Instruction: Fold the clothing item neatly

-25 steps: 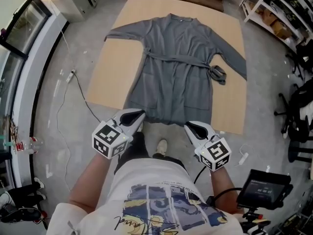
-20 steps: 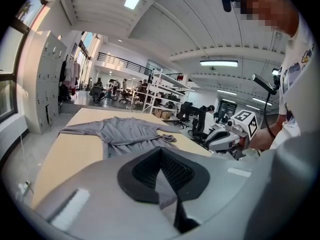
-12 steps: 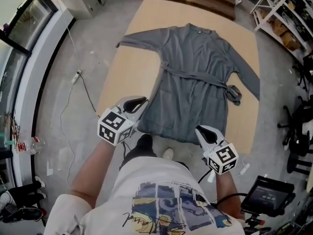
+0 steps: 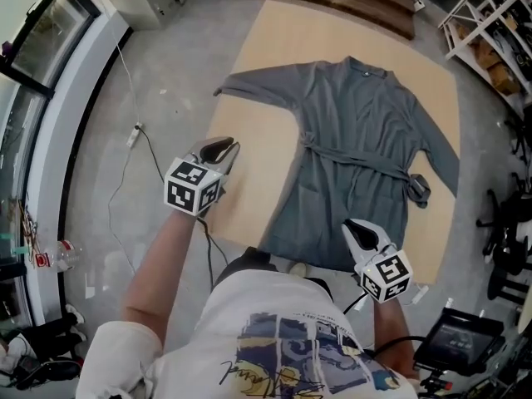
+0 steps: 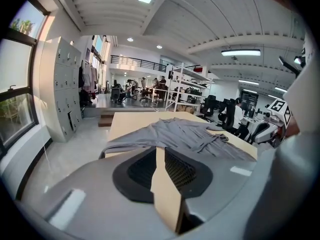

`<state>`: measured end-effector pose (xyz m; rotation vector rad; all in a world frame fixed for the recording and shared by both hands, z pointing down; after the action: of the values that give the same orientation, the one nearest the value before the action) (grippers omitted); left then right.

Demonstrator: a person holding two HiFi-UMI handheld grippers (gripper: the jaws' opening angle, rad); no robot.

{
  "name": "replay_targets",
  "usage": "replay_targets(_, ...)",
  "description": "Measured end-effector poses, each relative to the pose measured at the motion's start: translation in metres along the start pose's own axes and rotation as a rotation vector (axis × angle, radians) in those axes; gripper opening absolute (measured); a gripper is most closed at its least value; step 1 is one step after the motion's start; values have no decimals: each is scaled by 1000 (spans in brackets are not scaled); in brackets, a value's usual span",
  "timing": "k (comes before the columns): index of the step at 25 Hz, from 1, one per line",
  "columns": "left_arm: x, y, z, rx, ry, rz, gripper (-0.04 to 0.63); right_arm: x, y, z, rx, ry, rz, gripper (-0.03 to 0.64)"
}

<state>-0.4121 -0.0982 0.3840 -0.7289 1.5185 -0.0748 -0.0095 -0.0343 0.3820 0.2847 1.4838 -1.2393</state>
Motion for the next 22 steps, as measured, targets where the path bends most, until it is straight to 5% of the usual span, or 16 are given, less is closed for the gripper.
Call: replay_targets(22, -36, -135, -208, 122, -39, -216, 100, 4, -49, 0, -109, -118, -147, 17)
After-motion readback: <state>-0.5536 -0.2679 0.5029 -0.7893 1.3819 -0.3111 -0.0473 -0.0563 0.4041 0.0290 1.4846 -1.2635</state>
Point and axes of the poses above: the fingertips, and each gripper's own axes: y backward along the fingers, z to its right, x out of its top, the point moved 10 cm from there along y, backward along the fingers, and after that the axes turned 3 degrees about z, right-handed, at the moved point
